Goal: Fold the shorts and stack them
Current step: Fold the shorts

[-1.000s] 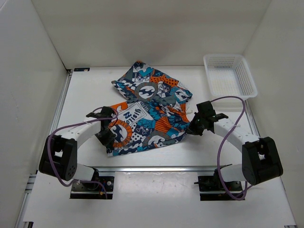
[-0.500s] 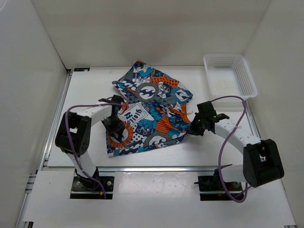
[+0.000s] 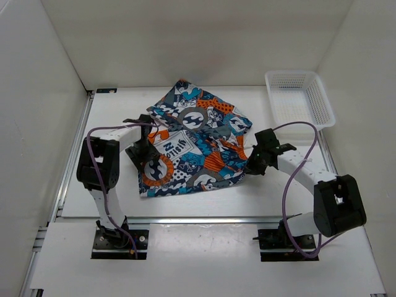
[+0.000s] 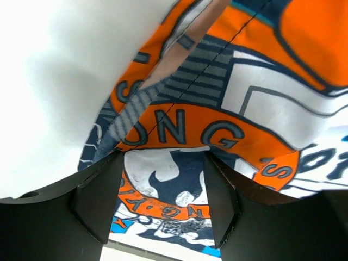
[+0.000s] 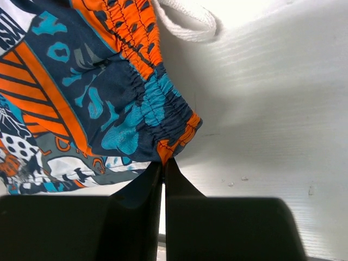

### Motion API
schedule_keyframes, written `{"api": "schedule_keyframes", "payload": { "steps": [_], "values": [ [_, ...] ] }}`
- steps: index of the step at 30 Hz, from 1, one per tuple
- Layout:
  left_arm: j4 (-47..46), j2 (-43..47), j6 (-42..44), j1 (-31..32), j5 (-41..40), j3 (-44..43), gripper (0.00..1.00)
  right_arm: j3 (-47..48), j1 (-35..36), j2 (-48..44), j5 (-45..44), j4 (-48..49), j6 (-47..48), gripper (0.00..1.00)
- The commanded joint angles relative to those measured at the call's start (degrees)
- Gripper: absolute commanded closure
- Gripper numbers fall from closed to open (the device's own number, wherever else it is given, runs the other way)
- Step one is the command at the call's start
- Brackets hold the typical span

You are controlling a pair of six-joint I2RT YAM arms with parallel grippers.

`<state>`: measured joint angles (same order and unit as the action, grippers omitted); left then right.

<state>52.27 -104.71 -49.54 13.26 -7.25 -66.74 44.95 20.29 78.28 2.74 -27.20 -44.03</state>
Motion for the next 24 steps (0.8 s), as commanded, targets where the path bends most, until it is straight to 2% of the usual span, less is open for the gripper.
{"api": "schedule_keyframes", "payload": {
  "steps": [1, 4, 10, 11, 13, 14, 16, 20, 22, 24],
  "values": [
    [-0.9, -6.4, 3.6, -0.6, -0.9, -7.7, 0.29, 3.8, -0.2, 1.5, -0.1, -0.7, 1.3, 1.0],
    [-0.9, -12.0, 6.1, -0.6, 0.5, -13.7, 0.29, 6.7, -0.2, 4.2, 0.4, -0.7, 0.8, 1.0],
    [3.9, -22.4, 10.5, -1.1, 5.8, -36.2, 0.3, 17.5, -0.2, 10.8, -0.7, -0.7, 0.2, 1.0],
    [4.4, -24.2, 11.2, -1.1, 5.8, -41.8, 0.3, 19.2, -0.2, 12.8, -2.8, -1.6, 0.2, 1.0],
    [8.0, -25.9, 12.2, -1.1, 5.8, -47.7, 0.3, 24.0, -0.2, 14.8, -3.7, -4.2, 0.9, 1.0],
    [9.6, -26.4, 13.3, -1.1, 3.1, -52.9, 0.3, 25.3, -0.7, 16.1, -4.4, -4.8, 1.4, 1.0],
    [12.2, -26.4, 14.1, -1.1, -0.4, -55.9, 0.29, 26.8, -0.7, 16.1, -4.4, -4.8, 2.0, 1.0],
    [11.1, -16.4, 14.8, -3.8, -2.7, -49.9, 0.29, 25.6, -0.7, 16.1, -5.0, -4.8, 2.0, 1.0],
    [8.9, -12.5, 14.8, -4.7, -1.7, -41.2, 0.33, 24.8, -0.2, 16.6, -5.0, -4.8, 2.0, 1.0],
    [6.8, -8.7, 15.3, -6.0, 1.2, -33.8, 0.42, 24.1, -0.2, 17.2, -5.0, -4.8, 2.0, 1.0]
  ]
}}
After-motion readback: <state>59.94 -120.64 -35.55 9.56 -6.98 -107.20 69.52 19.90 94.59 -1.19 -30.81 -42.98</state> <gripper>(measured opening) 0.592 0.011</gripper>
